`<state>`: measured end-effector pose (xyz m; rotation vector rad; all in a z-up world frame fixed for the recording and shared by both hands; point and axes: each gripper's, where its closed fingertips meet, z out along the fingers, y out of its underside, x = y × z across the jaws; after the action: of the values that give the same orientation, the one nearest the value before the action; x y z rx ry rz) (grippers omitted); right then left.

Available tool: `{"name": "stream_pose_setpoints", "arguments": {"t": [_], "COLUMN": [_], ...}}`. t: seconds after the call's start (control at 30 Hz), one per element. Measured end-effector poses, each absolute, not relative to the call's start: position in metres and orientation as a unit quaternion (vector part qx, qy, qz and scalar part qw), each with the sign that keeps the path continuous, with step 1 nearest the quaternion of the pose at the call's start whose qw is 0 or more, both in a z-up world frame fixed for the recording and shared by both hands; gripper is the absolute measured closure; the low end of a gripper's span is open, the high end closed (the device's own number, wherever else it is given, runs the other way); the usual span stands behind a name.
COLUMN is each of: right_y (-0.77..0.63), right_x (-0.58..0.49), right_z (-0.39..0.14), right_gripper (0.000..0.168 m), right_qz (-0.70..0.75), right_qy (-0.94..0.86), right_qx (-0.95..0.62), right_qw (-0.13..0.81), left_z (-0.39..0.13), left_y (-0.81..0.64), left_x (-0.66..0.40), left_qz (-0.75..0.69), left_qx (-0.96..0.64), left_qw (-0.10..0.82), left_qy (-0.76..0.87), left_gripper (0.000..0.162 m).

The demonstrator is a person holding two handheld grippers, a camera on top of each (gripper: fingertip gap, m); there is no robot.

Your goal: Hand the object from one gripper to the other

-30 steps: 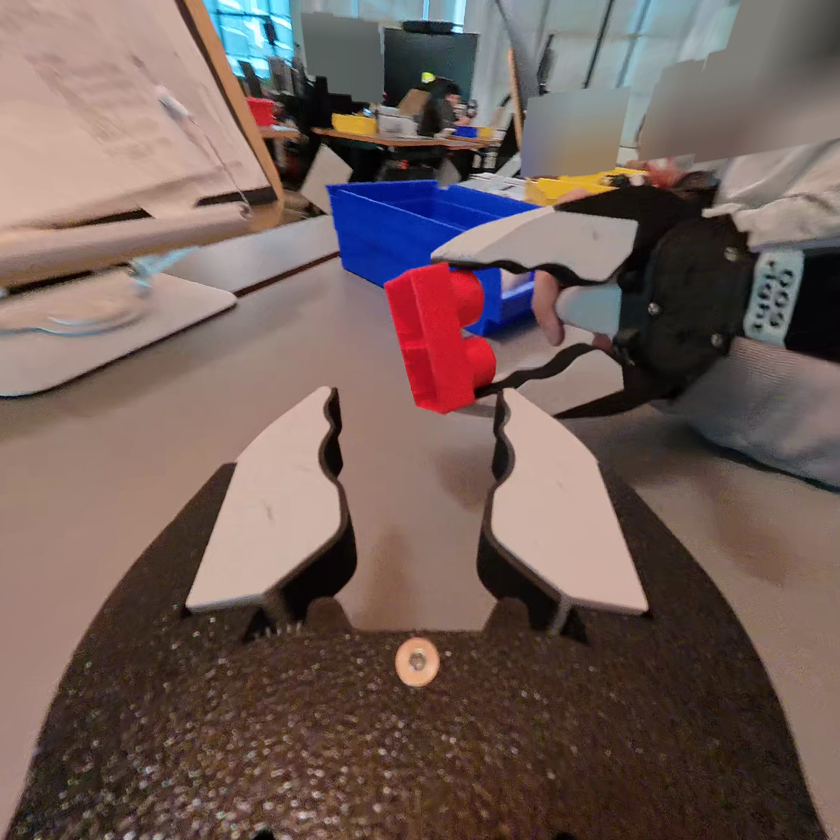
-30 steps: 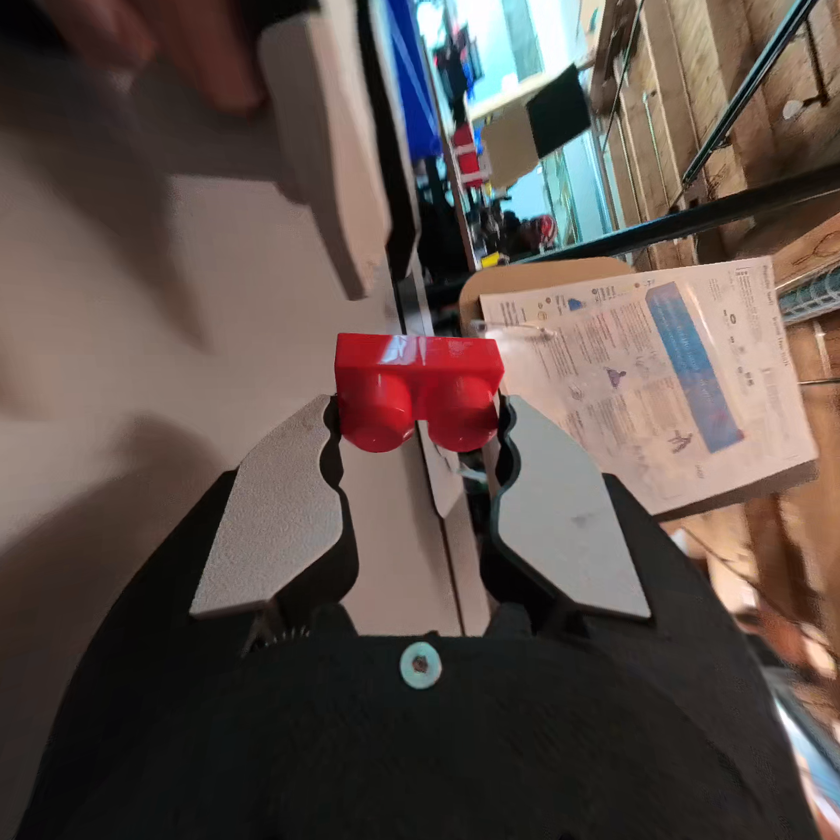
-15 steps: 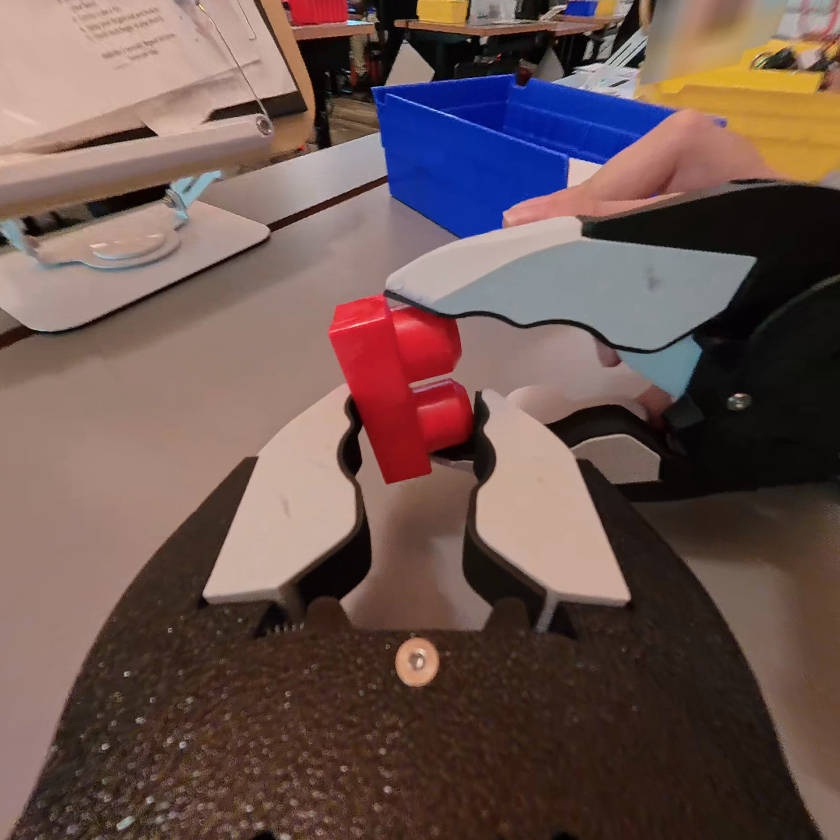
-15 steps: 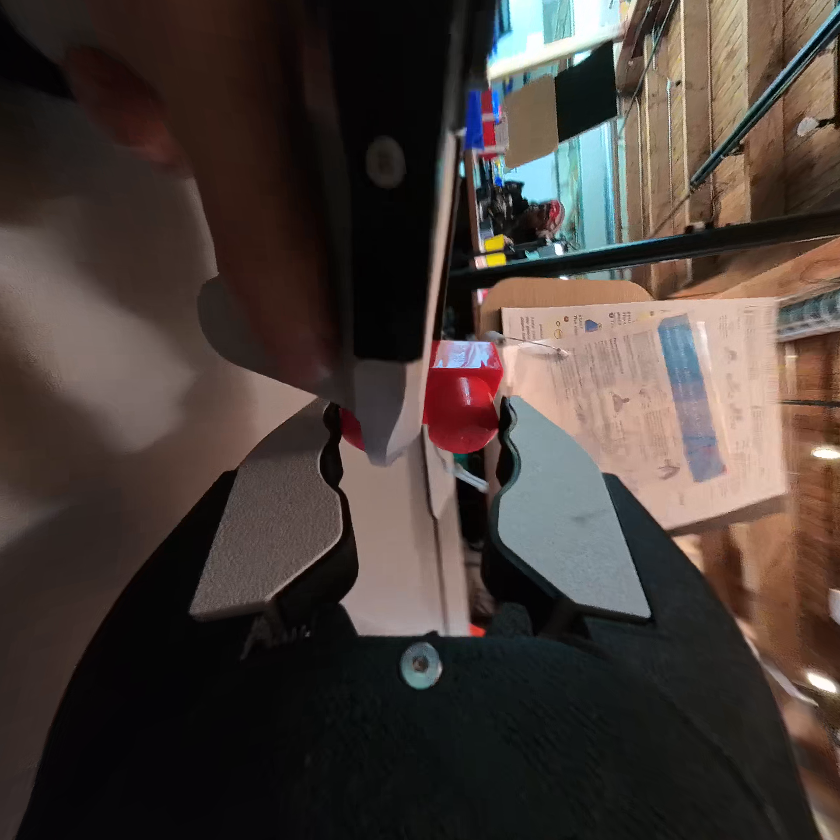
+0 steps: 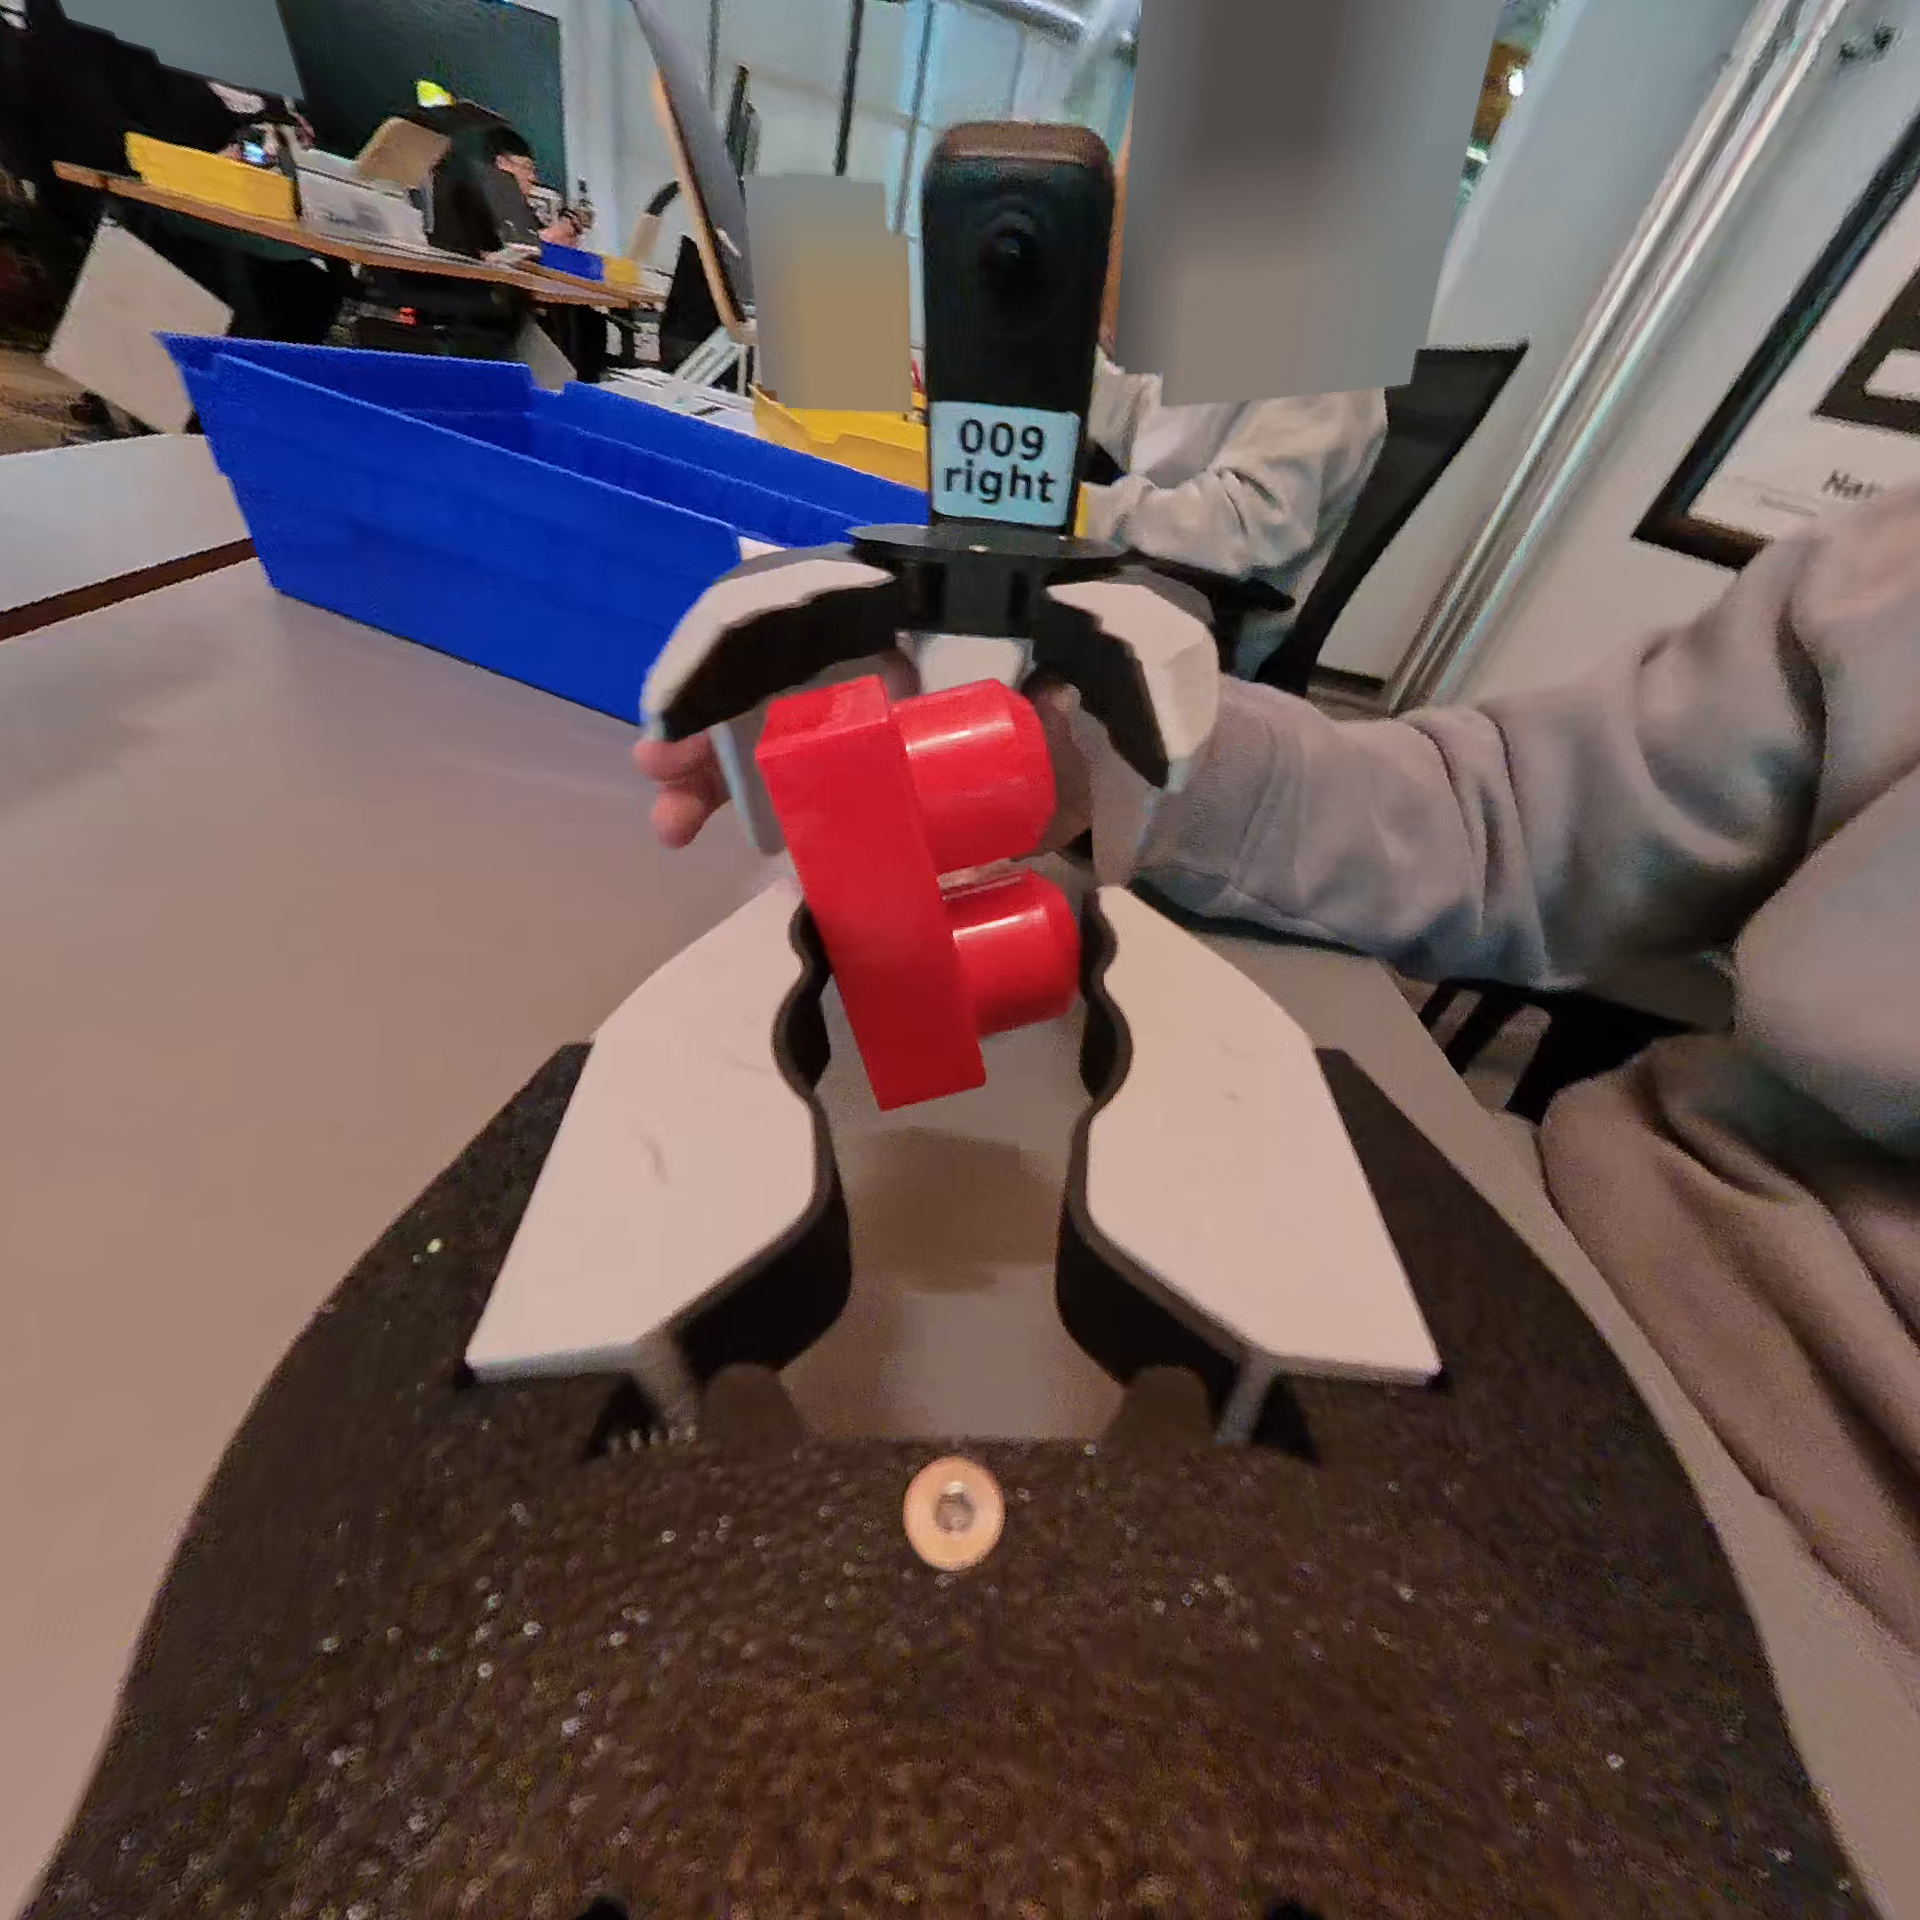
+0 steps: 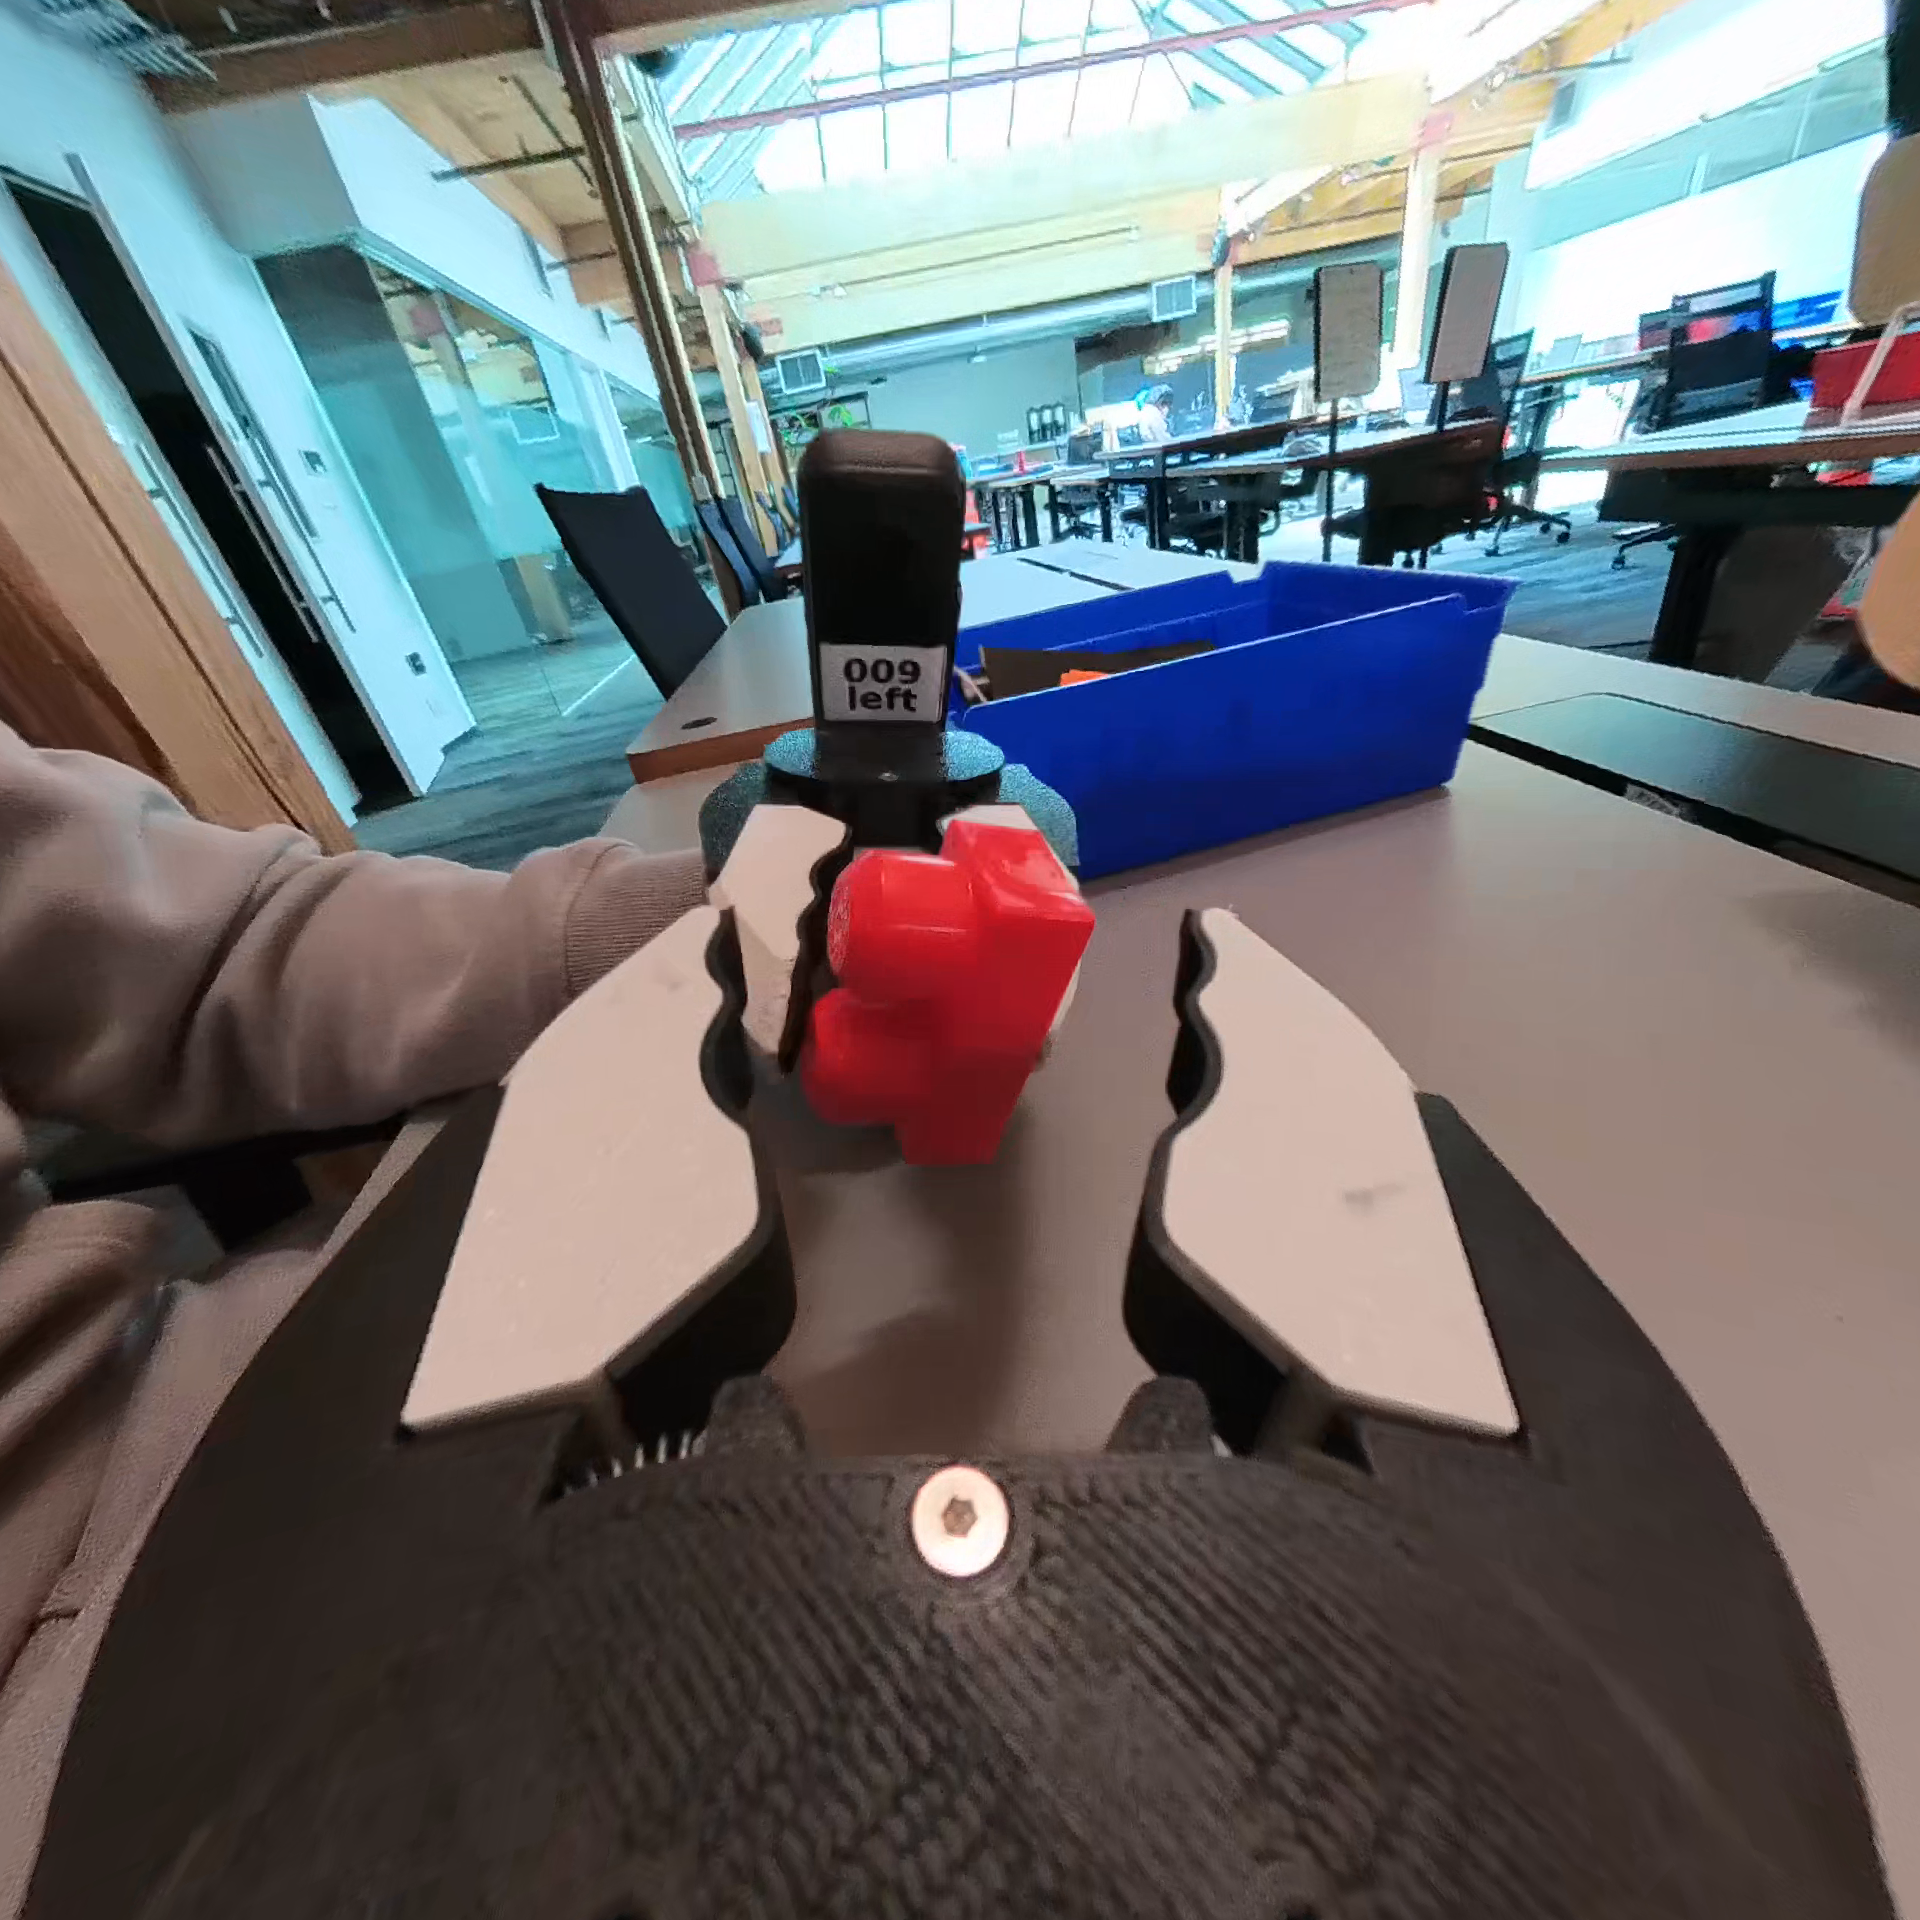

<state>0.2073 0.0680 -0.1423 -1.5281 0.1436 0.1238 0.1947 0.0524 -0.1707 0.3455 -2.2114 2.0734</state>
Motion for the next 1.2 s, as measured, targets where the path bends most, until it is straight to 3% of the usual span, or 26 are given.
{"name": "stream_pose_setpoints", "arguments": {"t": [0.07,0.1,0.23,0.3,0.37,0.43,0.5,0.7,0.9,1.03,1.2], "right_y": [0.071,0.071,0.072,0.068,0.058,0.051,0.05,0.044,0.047,0.047,0.044], "right_x": [0.203,0.199,0.203,0.225,0.248,0.254,0.256,0.258,0.256,0.256,0.251], "right_z": [-0.142,-0.14,-0.137,-0.135,-0.134,-0.131,-0.13,-0.124,-0.126,-0.128,-0.119], "right_gripper": [0.101,0.119,0.12,0.12,0.12,0.12,0.12,0.12,0.12,0.12,0.121], "right_qz": [0.058,0.057,0.015,-0.064,-0.121,-0.128,-0.12,-0.105,-0.086,-0.074,-0.018], "right_qy": [0.058,0.049,0.046,0.099,0.177,0.22,0.239,0.238,0.242,0.241,0.213], "right_qx": [-0.685,-0.678,-0.679,-0.664,-0.631,-0.597,-0.584,-0.564,-0.563,-0.564,-0.55], "right_qw": [0.724,0.731,0.733,0.739,0.745,0.761,0.767,0.784,0.785,0.786,0.807], "left_z": [-0.174,-0.175,-0.177,-0.177,-0.177,-0.18,-0.182,-0.177,-0.166,-0.167,-0.161], "left_y": [0.048,0.045,0.043,0.044,0.047,0.047,0.042,0.041,0.043,0.041,0.045], "left_x": [0.189,0.186,0.19,0.209,0.226,0.234,0.234,0.238,0.233,0.23,0.23], "left_qz": [0.669,0.665,0.661,0.657,0.637,0.593,0.565,0.544,0.545,0.507,0.52], "left_qx": [0.096,0.088,0.097,0.135,0.155,0.156,0.15,0.165,0.127,0.075,0.062], "left_qw": [0.042,0.044,0.021,-0.055,-0.168,-0.263,-0.307,-0.37,-0.411,-0.461,-0.444], "left_qy": [-0.736,-0.74,-0.744,-0.739,-0.736,-0.744,-0.751,-0.735,-0.72,-0.724,-0.727], "left_gripper": [0.117,0.116,0.116,0.111,0.094,0.093,0.096,0.126,0.122,0.134,0.133]}}
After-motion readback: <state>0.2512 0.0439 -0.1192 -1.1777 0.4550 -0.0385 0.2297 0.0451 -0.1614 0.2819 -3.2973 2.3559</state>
